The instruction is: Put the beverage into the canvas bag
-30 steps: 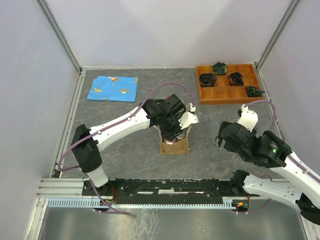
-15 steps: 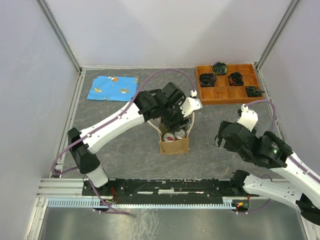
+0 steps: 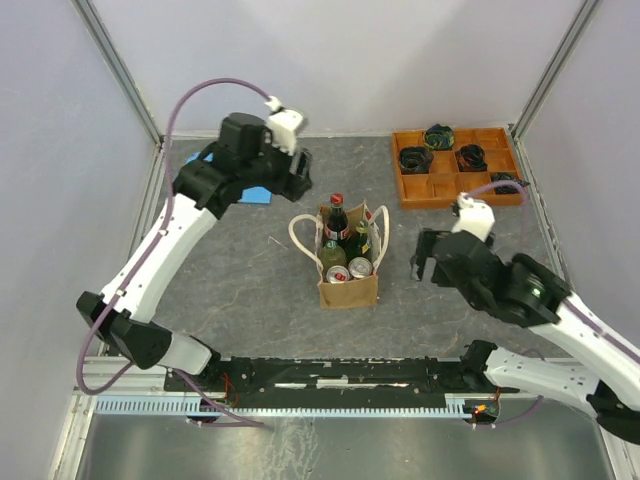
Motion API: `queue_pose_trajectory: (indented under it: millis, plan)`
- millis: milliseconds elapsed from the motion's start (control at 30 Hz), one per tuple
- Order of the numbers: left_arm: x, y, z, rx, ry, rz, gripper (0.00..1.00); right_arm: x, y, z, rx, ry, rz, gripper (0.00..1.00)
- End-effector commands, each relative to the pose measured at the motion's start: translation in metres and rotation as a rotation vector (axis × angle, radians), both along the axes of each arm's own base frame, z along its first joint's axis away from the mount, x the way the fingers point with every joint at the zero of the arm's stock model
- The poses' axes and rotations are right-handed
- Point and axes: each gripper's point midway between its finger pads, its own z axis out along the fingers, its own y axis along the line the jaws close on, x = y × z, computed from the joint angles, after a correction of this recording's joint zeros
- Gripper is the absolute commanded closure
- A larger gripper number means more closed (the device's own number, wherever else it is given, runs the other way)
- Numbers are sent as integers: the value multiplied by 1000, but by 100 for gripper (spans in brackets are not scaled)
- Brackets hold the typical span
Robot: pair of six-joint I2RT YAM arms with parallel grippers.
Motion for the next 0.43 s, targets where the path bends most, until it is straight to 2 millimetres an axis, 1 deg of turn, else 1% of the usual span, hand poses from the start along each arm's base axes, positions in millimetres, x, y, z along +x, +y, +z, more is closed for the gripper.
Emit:
queue_pose_trajectory:
  millis: [0,33,133,200,300,400]
  plan:
    - [10,35,10,-164,30,134,22,30,44,28,-18,-37,73,1]
    - [9,44,13,-187,20,159,21,36,51,33,-28,-32,77,1]
    - [10,65,4,-212,23,226,21,48,67,40,-38,-31,81,1]
    - [8,76,-5,-223,37,264,21,52,72,43,-29,-40,78,1]
    - [4,84,-14,-233,33,295,21,54,73,45,0,-62,71,1]
    - [2,88,-23,-225,37,309,21,53,67,44,0,-64,46,1]
